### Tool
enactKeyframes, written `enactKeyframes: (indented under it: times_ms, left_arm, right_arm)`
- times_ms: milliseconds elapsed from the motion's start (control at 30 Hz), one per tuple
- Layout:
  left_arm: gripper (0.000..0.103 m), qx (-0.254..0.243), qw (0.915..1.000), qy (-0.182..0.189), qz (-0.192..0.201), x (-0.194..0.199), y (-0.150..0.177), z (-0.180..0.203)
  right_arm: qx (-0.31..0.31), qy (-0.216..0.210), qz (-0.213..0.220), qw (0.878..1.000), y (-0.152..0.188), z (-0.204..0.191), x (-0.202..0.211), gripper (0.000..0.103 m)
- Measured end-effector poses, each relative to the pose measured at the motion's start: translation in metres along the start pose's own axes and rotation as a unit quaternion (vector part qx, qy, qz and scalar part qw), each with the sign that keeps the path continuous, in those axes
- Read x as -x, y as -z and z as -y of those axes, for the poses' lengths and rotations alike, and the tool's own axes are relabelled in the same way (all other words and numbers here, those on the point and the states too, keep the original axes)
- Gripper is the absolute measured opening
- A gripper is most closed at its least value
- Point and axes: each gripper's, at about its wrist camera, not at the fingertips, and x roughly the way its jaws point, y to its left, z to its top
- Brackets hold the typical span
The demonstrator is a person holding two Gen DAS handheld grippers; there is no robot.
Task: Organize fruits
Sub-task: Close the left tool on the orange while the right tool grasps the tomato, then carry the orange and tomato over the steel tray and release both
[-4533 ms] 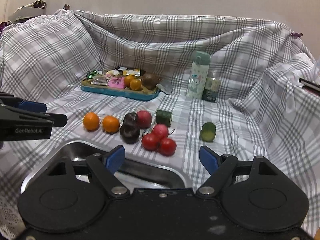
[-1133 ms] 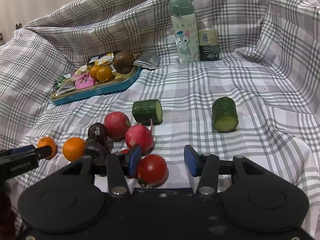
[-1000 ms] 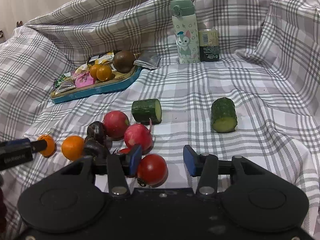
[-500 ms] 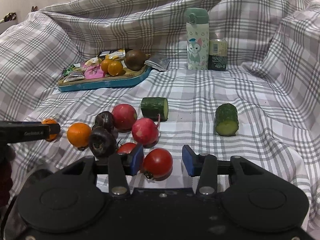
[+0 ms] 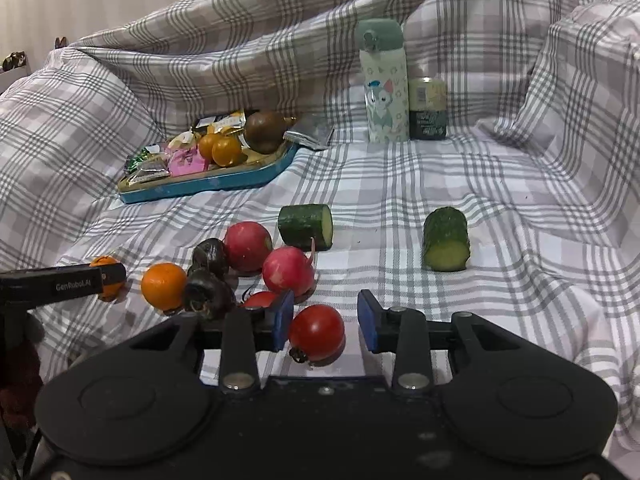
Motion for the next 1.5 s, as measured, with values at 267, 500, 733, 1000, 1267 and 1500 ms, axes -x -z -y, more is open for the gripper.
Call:
enactKeyframes:
  times_ms: [267, 500, 733, 1000, 1267, 1500]
  left_arm:
    - [0.049, 0.002, 0.9996, 0.026, 0.014, 0.011, 0.001, 0.000]
    - [0.049, -0.017, 0.9989, 0.041, 0.016, 0.015, 0.004, 0.005]
    - [0.049, -0.021, 0.9985, 0.050, 0.012, 0.034, 0.003, 0.010]
    - [0.049, -0.022, 0.9976, 0.062, -0.025, 0.085, 0.022, 0.008]
    - [0.049, -0.030, 0.9940, 0.086, -0.061, 0.120, 0.056, 0.018]
    - [0.049, -0.002, 0.9901, 0.079, -0.116, 0.126, 0.079, 0.024]
  right_arm:
    - [0.064, 0.010, -0.004, 0.998, 0.010, -0.017, 0.001, 0.037]
    - [0.112, 0.042, -0.011, 0.993, 0.018, -0.027, -0.011, 0.037]
    - [0.098, 0.052, -0.021, 0.994, 0.018, -0.022, -0.017, 0.033]
    - [0.038, 0.035, 0.022, 0.998, 0.015, -0.012, 0.030, 0.033]
    - [0.033, 0.000, 0.005, 0.999, 0.046, -0.023, 0.095, 0.033]
    - [0.007, -0.013, -0.049, 0.999, 0.075, -0.031, 0.117, 0.033]
